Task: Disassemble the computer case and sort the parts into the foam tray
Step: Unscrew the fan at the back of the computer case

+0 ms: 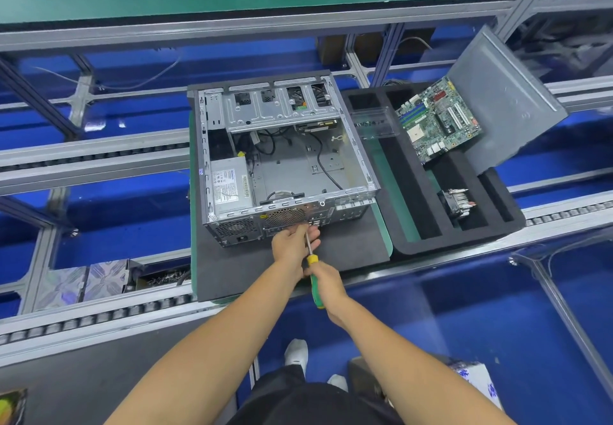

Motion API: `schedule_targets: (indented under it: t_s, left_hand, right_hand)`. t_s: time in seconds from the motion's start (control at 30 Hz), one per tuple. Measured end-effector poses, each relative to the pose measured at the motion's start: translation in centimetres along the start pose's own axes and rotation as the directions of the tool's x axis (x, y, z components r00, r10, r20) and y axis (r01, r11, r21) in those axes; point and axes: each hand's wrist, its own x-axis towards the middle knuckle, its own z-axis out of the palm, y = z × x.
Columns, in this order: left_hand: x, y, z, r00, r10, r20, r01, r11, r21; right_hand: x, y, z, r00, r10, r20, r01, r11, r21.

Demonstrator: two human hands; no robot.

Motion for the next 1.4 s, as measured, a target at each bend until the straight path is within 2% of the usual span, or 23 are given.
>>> schedule_targets:
  t_s: [0.1,0.5,0.77,0.97,1.03,1.17,1.4]
  left_hand:
    - [0.0,0.0,-0.1,1.000,-0.001,0.000,0.001,1.000,-0.004]
    - [-0.2,0.1,-0.6,0.999,-0.026,0.047,0.026,1.000,-0.008]
    - [-0.2,0.1,-0.7,0.998,-0.038,0.040,0.036,0.999,0.033]
    - [0.3,0.1,-1.7,0.996,0.080,0.028,-0.084,0.968,0.237]
    - [0.7,0.2,-2.6,0.986,0.161,0.032,-0.161,0.913,0.375]
    - [1.3,0.2,-4.7,0.943,0.316,0.107,-0.306,0.694,0.652]
    - [0.8,0.3,-5.2,0.897,0.375,0.232,-0.352,0.293,0.889]
  right_hand:
    - [0.1,0.1,0.1,0.998,0.062,0.003,-0.062,0.996,0.056]
    - [-0.2,0.1,-0.1,0.999,-0.001,-0.036,0.003,0.999,0.044]
    - [-0.5,0.4,-0.2,0.999,0.022,-0.033,-0.019,0.997,0.072]
    - [-0.6,0.6,-0.5,0.999,0.028,-0.033,-0.027,0.999,0.037]
    - [-0.7,0.7,-0.8,0.999,0.029,-0.036,-0.029,0.999,0.027]
    - [-0.8,1.2,-1.2,0.999,0.037,-0.039,-0.036,0.999,0.024]
    - [-0.8,1.5,-1.1,0.997,0.062,-0.043,-0.062,0.998,0.005]
